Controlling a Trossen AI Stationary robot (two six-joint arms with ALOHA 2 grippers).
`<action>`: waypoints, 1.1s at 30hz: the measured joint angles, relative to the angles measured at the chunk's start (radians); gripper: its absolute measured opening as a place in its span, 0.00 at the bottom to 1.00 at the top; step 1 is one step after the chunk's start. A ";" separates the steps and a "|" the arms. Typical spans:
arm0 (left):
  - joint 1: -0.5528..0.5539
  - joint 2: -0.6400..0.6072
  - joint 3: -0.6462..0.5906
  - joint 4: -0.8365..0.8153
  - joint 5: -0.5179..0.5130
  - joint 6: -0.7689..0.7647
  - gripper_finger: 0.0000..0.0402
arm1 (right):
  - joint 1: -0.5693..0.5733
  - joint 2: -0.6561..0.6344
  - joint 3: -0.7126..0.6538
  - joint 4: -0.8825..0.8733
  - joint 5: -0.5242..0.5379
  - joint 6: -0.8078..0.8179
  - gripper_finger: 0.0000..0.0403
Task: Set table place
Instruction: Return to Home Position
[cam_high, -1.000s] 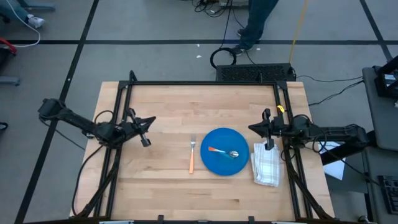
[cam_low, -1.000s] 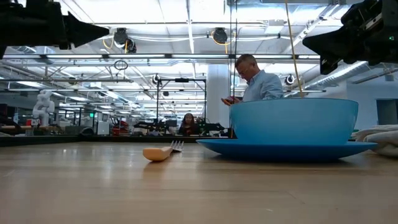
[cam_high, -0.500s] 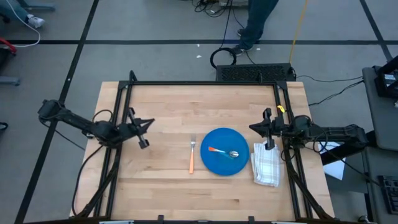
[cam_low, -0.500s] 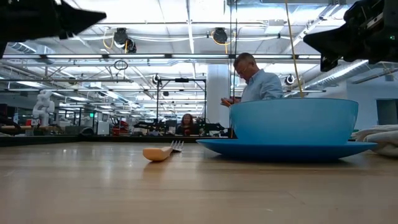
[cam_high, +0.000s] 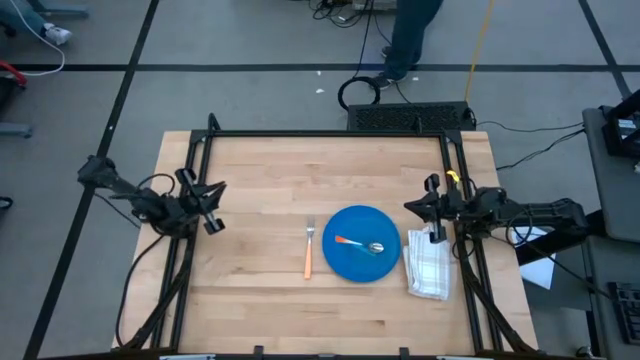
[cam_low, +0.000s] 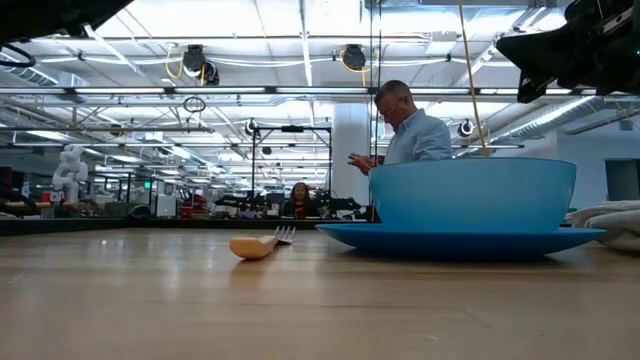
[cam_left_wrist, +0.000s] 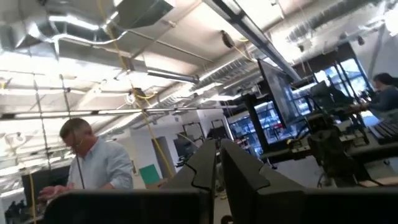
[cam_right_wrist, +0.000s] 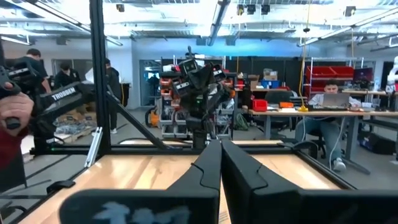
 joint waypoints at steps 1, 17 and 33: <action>-0.017 -0.013 0.000 -0.016 -0.006 0.018 0.08 | 0.003 -0.005 0.000 0.000 0.000 -0.002 0.00; 0.142 -0.060 0.192 -0.716 0.257 -0.162 0.04 | 0.010 -0.018 0.000 -0.023 -0.001 -0.027 0.00; 0.526 -0.102 0.192 -0.633 0.722 -0.382 0.06 | 0.014 -0.018 0.000 -0.019 -0.027 0.003 0.00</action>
